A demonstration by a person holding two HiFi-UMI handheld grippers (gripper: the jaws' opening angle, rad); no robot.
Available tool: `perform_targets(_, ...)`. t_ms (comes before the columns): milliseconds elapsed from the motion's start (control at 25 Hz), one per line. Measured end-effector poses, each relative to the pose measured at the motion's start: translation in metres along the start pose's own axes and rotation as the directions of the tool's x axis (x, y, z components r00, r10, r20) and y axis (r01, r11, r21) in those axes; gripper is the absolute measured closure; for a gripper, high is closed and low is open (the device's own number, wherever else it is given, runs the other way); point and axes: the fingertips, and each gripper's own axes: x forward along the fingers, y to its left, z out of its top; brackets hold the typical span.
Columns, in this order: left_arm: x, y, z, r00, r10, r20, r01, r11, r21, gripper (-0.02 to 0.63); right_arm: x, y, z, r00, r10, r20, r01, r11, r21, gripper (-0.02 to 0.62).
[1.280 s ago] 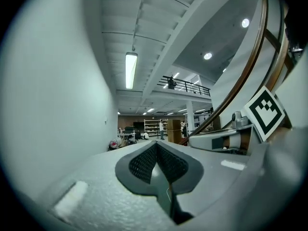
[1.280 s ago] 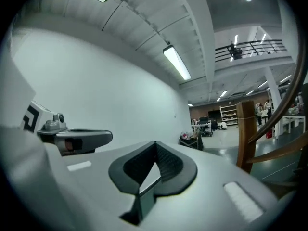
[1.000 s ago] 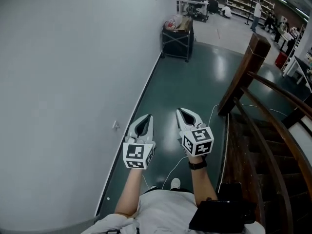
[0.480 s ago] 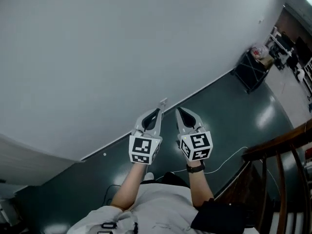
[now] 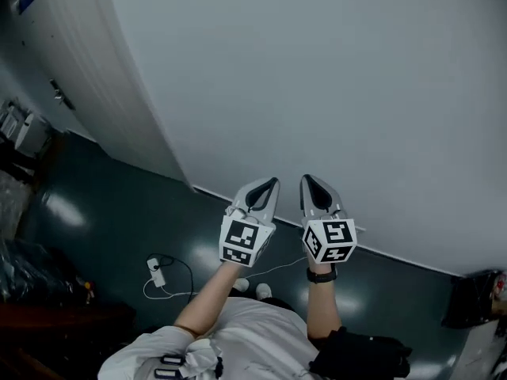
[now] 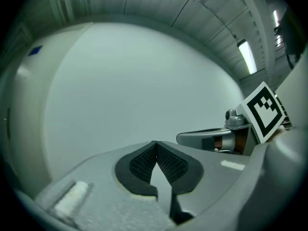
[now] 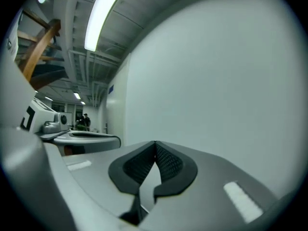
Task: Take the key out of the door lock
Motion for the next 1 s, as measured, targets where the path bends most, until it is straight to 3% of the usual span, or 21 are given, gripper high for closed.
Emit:
perform_targets(80,-0.021,0.032,-0.001,0.993,0.114,-0.008,-0.114,0.993,0.008,0.606,0.023,0.019,0.0,0.996,0.087,0.005,-0.087,0.996,0.021,0.595)
perform_targets(160,-0.056,0.069,-0.007,0.972,0.233,-0.018,-0.233,0.972,0.013,0.606,0.046,0.054,-0.005,0.983,0.181,0.004,-0.181,0.983,0.041,0.595)
perform_targets(280,-0.123,0.121,-0.014,0.91,0.414,-0.034,-0.413,0.91,0.011,0.606,0.084,0.129,-0.015,0.935,0.355,-0.011,-0.354,0.933,0.067,0.595)
perform_targets(360,-0.171,0.154,-0.016,0.852,0.522,-0.036,-0.522,0.853,0.001,0.606,0.105,0.19,-0.017,0.881,0.473,-0.016,-0.471,0.88,0.068,0.595)
perform_targets(440,-0.216,0.189,-0.015,0.787,0.617,-0.023,-0.617,0.787,-0.011,0.606,0.119,0.255,-0.012,0.81,0.586,-0.015,-0.585,0.81,0.038,0.595)
perform_targets(560,-0.27,0.228,-0.013,0.708,0.706,0.003,-0.706,0.708,-0.028,0.606,0.126,0.343,-0.006,0.704,0.71,-0.019,-0.71,0.704,-0.02,0.595)
perform_targets(680,-0.322,0.26,-0.008,0.635,0.772,0.034,-0.771,0.636,-0.041,0.606,0.131,0.417,0.002,0.613,0.79,-0.022,-0.79,0.611,-0.057,0.595)
perform_targets(800,-0.384,0.296,-0.012,0.535,0.843,0.048,-0.84,0.537,-0.072,0.606,0.134,0.485,0.002,0.525,0.85,-0.036,-0.849,0.521,-0.088,0.595)
perform_targets(920,-0.445,0.329,-0.027,0.439,0.898,0.029,-0.891,0.439,-0.114,0.606,0.14,0.547,-0.013,0.453,0.888,-0.081,-0.891,0.447,-0.083,0.595)
perform_targets(1000,-0.477,0.345,-0.033,0.388,0.921,0.025,-0.911,0.388,-0.138,0.606,0.142,0.58,-0.021,0.41,0.906,-0.101,-0.911,0.404,-0.078,0.595)
